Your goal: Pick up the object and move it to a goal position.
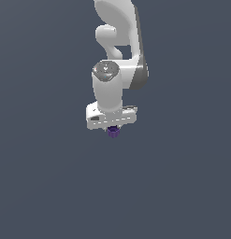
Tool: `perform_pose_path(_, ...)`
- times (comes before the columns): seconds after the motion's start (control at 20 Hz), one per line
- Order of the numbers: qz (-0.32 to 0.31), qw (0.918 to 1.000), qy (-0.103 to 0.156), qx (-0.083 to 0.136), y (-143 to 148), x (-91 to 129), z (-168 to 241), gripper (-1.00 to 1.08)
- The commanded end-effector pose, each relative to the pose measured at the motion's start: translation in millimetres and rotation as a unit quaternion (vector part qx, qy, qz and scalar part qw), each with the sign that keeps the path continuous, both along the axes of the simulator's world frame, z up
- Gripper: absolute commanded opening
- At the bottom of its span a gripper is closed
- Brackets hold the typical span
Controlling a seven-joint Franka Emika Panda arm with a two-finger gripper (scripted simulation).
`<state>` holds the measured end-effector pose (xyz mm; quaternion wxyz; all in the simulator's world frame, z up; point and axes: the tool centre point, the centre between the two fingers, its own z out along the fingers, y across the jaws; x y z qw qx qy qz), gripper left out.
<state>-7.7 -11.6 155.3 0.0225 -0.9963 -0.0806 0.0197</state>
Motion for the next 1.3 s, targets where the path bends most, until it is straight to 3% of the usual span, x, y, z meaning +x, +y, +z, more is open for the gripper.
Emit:
perform_pose_path(0.0,0.021,0.9997,0.006,0.01,-1.7,-2.1,-5.9,0.28)
perform_pose_path(0.6,0.131,0.9885,0.026,0.071,-7.9,-12.6,-33.1,0.28)
perform_pose_path(1.25,0.245,0.9578,0.021,0.149,-11.3,-22.8,-56.2,0.28)
